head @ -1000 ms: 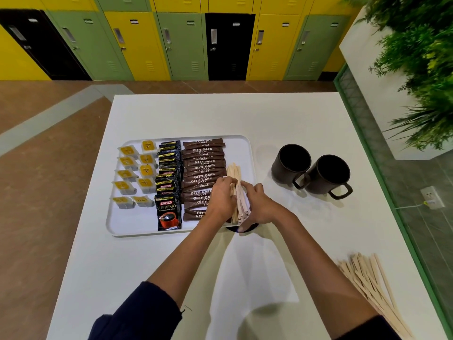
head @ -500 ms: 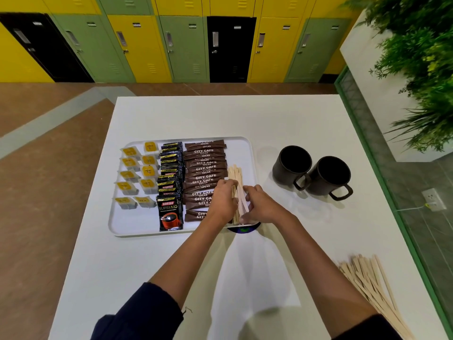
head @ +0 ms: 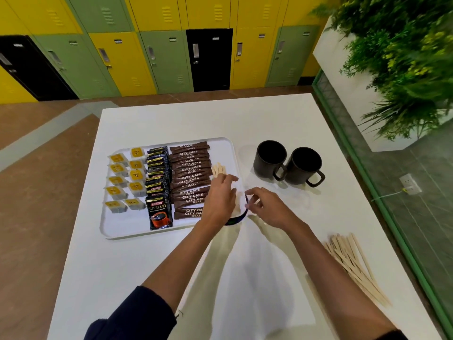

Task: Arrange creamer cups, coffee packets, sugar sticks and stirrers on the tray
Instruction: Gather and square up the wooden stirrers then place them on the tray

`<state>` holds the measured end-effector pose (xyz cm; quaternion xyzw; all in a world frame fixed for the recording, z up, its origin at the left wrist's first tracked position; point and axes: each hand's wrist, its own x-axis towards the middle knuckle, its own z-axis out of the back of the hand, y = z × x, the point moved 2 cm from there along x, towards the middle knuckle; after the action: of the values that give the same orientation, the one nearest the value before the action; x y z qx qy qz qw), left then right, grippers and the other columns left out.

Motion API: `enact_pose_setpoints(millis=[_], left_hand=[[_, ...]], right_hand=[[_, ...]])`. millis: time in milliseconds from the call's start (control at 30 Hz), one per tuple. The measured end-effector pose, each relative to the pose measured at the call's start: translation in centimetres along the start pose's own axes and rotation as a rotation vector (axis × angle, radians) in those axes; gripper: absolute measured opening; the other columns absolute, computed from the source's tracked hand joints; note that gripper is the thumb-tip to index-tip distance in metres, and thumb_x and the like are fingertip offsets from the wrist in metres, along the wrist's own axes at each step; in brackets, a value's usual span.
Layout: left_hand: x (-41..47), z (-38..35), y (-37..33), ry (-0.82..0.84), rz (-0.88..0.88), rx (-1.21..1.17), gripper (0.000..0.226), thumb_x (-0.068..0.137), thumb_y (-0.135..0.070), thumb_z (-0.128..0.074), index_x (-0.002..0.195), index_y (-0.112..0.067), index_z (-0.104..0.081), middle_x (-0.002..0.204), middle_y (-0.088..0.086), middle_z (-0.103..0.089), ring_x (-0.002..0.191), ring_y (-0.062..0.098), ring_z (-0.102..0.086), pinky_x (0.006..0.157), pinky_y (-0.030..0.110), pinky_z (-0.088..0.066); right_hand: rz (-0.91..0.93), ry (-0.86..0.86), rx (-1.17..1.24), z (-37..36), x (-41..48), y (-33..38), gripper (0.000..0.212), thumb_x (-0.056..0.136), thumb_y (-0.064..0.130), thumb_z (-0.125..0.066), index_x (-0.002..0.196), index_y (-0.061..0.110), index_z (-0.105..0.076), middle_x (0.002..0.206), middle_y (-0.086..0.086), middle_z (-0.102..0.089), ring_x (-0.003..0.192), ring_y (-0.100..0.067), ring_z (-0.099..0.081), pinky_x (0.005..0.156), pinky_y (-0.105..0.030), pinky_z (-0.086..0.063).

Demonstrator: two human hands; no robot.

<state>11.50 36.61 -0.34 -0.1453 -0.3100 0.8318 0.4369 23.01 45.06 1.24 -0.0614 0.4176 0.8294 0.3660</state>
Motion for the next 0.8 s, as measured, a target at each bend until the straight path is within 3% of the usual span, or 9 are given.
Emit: enact_pose_setpoints(millis=[100,200,300,467,667,800], left_hand=[[-0.9,-1.1,-2.5,0.073,-0.127,0.04,0.027,0.094,-0.013,-0.049,0.121,-0.011,-0.054,0.117,0.009,-0.054,0.114,0.024,-0.046,0.087,0.04,-0.048],[-2.1,-2.9,-5.6,0.186,-0.27,0.09,0.026,0.095,-0.017,-0.049,0.12,-0.013,-0.054,0.12,0.007,-0.054,0.113,0.022,-0.047,0.087,0.033,-0.048],[-3.3,-5.1,-9.1,0.343,-0.413,0.145,0.026,0.095,-0.02,-0.051,0.119,-0.013,-0.056,0.121,0.006,-0.054,0.114,0.021,-0.047,0.087,0.029,-0.043],[-4.8,-9.4,-13.3,0.591,-0.659,0.284,0.036,0.092,-0.026,-0.057,0.125,-0.013,-0.051,0.124,0.004,-0.051,0.115,0.022,-0.043,0.085,0.031,-0.039],[-6.2,-13.9,-16.3,0.763,-0.822,0.445,0.071,0.083,-0.023,-0.068,0.143,-0.014,-0.031,0.149,0.005,-0.031,0.139,0.025,-0.024,0.105,0.038,-0.035],[-6.4,-16.0,-17.2,0.793,-0.856,0.568,0.084,0.083,-0.019,-0.068,0.148,-0.016,-0.016,0.158,0.003,-0.013,0.146,0.024,-0.007,0.114,0.038,-0.023]], right_hand=[[-0.051,-0.07,0.01,1.2,-2.9,-2.4,0.029,0.093,0.02,-0.058,0.12,0.01,-0.058,0.109,-0.009,-0.062,0.084,-0.016,-0.055,0.06,-0.012,-0.039],[-0.127,-0.177,-0.01,2.3,-6.0,-5.8,0.021,0.09,0.018,-0.061,0.108,0.008,-0.063,0.105,-0.012,-0.064,0.084,-0.02,-0.058,0.073,-0.024,-0.044],[-0.237,-0.278,-0.043,3.3,-9.2,-9.8,0.02,0.087,0.018,-0.065,0.105,0.009,-0.062,0.108,-0.011,-0.059,0.098,-0.025,-0.059,0.085,-0.031,-0.046],[-0.449,-0.349,-0.136,4.8,-14.4,-15.1,0.044,0.084,0.027,-0.066,0.122,0.012,-0.049,0.125,-0.008,-0.043,0.12,-0.026,-0.041,0.097,-0.036,-0.037],[-0.576,-0.226,-0.117,4.2,-17.9,-18.7,0.085,0.074,0.045,-0.074,0.138,0.012,-0.029,0.135,-0.009,-0.031,0.128,-0.028,-0.032,0.102,-0.037,-0.031],[-0.544,-0.266,-0.125,3.0,-18.3,-19.1,0.085,0.072,0.044,-0.076,0.137,0.012,-0.03,0.133,-0.009,-0.033,0.125,-0.028,-0.035,0.1,-0.037,-0.034]])
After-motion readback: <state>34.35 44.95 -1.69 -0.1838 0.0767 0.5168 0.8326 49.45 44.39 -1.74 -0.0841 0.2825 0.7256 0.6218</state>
